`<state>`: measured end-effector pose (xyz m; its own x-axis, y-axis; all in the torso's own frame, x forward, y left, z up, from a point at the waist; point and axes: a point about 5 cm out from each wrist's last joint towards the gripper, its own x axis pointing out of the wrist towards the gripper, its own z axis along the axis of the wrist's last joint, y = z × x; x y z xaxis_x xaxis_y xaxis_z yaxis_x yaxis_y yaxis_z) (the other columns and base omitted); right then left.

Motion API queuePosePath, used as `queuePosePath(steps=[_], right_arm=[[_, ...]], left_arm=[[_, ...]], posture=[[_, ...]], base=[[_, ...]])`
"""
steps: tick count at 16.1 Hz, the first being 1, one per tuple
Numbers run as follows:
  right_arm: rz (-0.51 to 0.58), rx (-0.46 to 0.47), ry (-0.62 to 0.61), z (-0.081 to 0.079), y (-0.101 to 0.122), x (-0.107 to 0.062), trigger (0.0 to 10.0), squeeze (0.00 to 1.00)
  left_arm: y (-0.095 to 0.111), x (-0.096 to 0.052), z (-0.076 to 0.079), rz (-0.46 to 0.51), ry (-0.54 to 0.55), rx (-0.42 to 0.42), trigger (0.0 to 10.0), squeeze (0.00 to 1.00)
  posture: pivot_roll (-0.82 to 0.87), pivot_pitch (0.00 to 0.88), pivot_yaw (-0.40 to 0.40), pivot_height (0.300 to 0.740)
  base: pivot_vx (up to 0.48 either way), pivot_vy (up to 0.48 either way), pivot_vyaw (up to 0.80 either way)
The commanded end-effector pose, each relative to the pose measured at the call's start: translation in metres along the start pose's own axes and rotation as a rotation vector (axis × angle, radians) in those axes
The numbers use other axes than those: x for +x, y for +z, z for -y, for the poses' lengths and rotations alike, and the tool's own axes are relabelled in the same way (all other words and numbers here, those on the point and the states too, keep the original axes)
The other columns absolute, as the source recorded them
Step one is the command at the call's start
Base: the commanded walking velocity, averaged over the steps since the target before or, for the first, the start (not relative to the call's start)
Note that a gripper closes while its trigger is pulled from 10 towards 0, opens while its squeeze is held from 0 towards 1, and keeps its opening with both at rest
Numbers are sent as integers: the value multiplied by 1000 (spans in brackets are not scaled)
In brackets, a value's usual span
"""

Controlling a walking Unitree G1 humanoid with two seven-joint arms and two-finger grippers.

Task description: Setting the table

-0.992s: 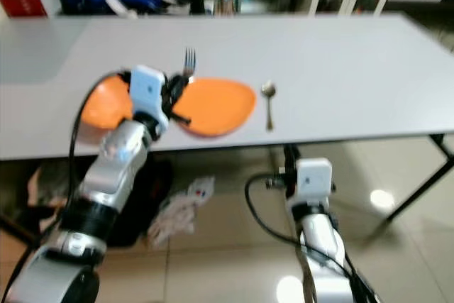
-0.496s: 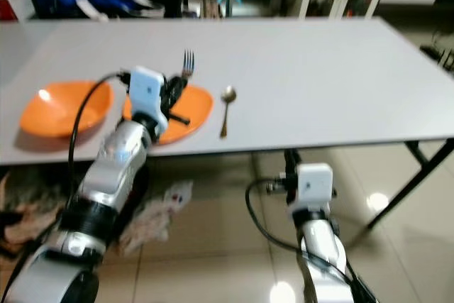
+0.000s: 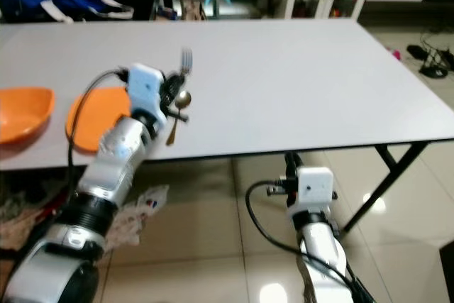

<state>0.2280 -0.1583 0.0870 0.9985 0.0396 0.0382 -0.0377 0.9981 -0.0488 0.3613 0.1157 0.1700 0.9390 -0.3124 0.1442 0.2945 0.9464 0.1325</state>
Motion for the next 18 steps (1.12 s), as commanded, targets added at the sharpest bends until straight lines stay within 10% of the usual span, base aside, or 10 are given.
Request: queuePosePath(steps=[1, 18], right_arm=[[8, -7, 18, -4, 3, 1, 10000, 0], [-6, -17, 20, -2, 2, -3, 10000, 0]], left_arm=[[-2, 1, -7, -15, 38, 2, 0, 0], [-2, 8, -1, -14, 103, -28, 0, 0]], posture=[[-36, 0, 44, 740], [-51, 0, 44, 740]], base=[[307, -364, 0], [312, 0, 0]])
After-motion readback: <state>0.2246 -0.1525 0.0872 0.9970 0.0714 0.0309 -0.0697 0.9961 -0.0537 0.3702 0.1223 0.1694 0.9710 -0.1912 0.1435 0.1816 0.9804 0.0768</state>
